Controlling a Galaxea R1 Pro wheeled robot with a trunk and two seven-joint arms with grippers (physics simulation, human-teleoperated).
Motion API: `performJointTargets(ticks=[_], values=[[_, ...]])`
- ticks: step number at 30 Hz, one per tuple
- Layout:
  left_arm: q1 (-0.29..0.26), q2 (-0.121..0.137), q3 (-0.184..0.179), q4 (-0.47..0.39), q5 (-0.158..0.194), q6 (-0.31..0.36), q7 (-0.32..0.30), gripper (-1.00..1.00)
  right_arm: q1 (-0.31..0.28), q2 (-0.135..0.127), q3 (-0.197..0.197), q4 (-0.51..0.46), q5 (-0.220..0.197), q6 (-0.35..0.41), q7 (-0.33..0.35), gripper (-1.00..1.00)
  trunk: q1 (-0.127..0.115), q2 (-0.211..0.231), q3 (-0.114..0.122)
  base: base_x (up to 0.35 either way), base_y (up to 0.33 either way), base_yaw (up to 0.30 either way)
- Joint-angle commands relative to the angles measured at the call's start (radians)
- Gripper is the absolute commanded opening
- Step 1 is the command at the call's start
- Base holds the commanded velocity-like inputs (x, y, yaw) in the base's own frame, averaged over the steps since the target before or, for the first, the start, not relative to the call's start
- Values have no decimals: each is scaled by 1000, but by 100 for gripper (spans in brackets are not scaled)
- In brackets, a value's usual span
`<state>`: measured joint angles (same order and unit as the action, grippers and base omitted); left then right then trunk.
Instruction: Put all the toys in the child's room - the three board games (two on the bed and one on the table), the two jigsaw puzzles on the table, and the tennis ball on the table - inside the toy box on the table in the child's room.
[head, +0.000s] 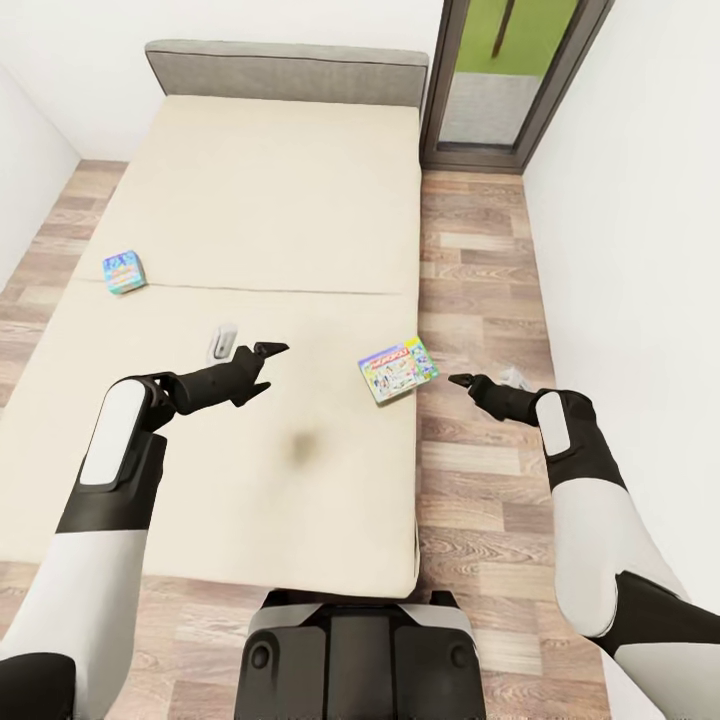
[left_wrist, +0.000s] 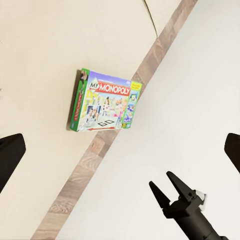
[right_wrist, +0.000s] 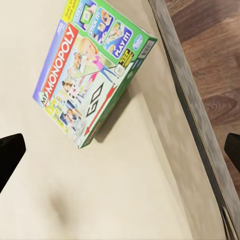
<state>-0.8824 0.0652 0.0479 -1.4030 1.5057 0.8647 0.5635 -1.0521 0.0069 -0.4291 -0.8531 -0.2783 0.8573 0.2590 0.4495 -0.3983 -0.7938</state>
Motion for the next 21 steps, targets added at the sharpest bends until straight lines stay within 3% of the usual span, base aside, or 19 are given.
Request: performJointTargets(ticks=[1,21], values=[[-2,0,1,2,11,2,10,100,-2,1,-4,0,5,5,7,100,0,-2,-3,0,0,0],[-39,0,1,12,11,2,10,100,-12,0,-4,-6,-2,5,6,100,0,-2,-35,0,0,0]])
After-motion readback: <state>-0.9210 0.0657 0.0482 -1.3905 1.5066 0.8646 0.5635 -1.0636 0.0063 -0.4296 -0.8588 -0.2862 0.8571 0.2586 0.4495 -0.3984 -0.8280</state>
